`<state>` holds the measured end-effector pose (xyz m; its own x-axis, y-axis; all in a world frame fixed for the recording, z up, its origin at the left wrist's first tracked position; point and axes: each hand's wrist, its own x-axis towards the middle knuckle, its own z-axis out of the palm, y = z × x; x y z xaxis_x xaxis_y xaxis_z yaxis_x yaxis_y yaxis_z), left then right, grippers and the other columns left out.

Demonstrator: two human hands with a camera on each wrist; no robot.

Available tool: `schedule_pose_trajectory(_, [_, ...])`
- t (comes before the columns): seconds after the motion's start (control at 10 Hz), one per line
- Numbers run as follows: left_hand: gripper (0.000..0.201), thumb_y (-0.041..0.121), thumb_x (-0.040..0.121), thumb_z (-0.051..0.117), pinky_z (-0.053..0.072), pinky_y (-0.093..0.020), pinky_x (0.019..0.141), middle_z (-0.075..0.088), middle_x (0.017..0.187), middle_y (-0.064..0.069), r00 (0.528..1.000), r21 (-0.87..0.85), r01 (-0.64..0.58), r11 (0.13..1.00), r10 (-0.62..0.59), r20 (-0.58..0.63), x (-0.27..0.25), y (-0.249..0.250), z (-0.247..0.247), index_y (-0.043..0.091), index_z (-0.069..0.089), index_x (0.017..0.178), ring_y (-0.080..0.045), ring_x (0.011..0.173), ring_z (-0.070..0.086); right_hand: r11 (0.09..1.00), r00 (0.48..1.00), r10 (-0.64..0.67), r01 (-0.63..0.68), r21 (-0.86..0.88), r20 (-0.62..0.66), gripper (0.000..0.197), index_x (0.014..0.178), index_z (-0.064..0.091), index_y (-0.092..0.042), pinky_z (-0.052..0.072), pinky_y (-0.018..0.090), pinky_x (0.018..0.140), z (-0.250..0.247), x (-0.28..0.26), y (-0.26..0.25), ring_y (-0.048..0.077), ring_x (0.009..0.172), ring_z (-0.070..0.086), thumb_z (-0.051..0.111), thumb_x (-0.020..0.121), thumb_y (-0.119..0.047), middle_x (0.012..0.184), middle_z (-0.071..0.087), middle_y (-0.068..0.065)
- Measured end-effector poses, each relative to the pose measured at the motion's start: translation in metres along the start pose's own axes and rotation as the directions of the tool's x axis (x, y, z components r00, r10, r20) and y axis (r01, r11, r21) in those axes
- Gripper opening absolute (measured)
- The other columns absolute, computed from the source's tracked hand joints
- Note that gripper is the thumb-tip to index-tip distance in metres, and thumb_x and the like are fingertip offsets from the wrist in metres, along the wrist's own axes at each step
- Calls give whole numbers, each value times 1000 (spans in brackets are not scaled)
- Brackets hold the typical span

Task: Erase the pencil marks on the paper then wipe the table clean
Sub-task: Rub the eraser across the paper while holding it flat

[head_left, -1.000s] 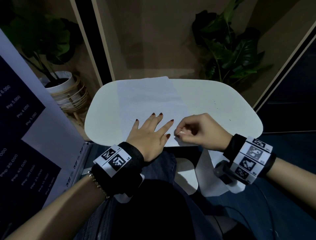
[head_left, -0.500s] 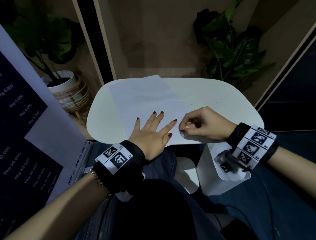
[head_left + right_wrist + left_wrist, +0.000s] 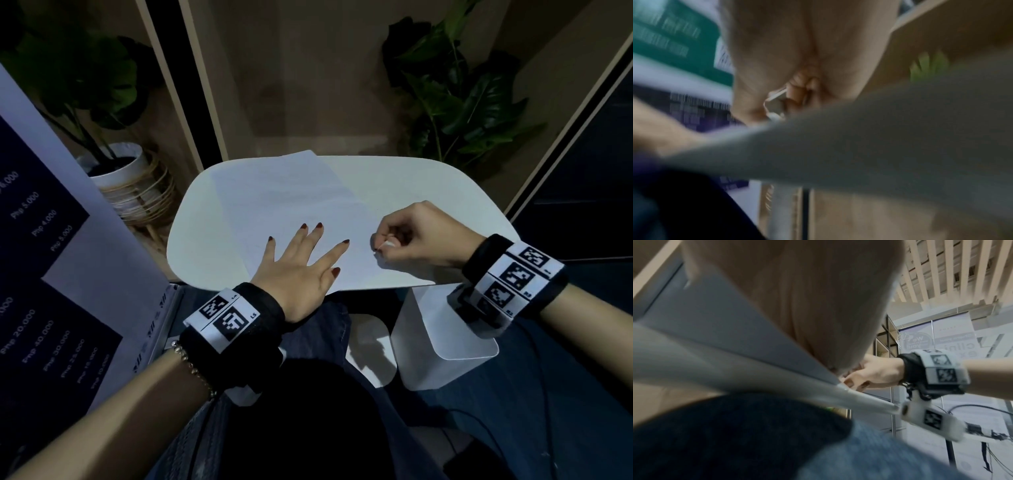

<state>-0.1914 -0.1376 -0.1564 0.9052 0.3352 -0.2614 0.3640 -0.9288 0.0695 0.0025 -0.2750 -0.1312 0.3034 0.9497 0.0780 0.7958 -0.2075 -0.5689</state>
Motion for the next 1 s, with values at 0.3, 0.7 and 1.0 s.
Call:
schedule_pose_trajectory(0.3, [51,42,105,8,-8,-54,119,-25,161,5,1000,-12,0,1000,0,2,0,-1,0,47,-14,151,-14,147,-24,1000,998,16,-16,-10,67,11,78,74,-18,46,22,65,2,1,-5,4,59,55,72,76,-8,65,67,-5])
schedule_pose_trajectory(0.7, [51,41,105,8,-8,-54,119,-25,161,5,1000,-9,-1,1000,1,4,-1,0,-1,47,-14,151,-15,147,-24,992,999,-2,8,-129,52,9,76,74,-17,39,10,60,-4,-1,-9,0,61,56,72,78,-8,58,62,-19])
schedule_pose_trajectory(1.0, [51,42,105,8,-8,-54,119,-25,161,5,1000,-12,2,1000,-1,14,-2,0,-2,47,-14,151,-15,147,-25,985,991,-109,118,-122,83,3,81,75,-16,39,10,62,9,1,-25,2,62,56,73,81,-13,66,66,-9])
